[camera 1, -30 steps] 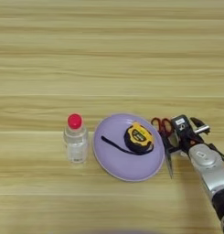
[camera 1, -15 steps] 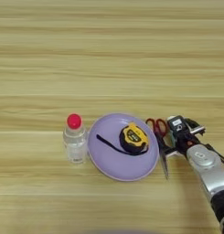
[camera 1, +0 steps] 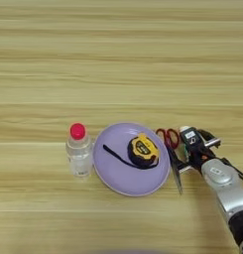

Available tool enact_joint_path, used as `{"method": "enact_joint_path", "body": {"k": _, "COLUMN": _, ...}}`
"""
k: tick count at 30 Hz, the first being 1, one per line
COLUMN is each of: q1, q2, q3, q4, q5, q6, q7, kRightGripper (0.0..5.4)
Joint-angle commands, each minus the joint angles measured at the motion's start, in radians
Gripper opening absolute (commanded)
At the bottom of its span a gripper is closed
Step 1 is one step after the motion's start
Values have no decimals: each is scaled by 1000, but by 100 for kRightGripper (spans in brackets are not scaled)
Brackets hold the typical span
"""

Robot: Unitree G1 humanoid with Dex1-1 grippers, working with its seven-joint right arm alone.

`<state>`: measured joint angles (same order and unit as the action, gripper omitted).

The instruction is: Move the objects on the table

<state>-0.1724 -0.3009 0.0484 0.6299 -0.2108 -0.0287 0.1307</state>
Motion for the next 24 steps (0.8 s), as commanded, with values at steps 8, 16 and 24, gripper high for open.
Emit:
{"method": "enact_joint_path", "body": {"k": 8, "q1": -40, "q2": -23, "q3": -20, "q4": -62, "q5": 7, "q6": -7, "q7": -24, "kRightGripper": 538}}
{"method": "enact_joint_path", "body": {"k": 16, "q1": -44, "q2": -37, "q3": -12, "q4": -39, "q5": -22, "q6": 17, "q7": -46, "kRightGripper": 538}}
{"method": "enact_joint_path", "body": {"k": 24, "q1": -49, "q2": -43, "q3": -15, "q4": -33, "q5": -35, "q6": 26, "q7": -69, "kRightGripper": 538}}
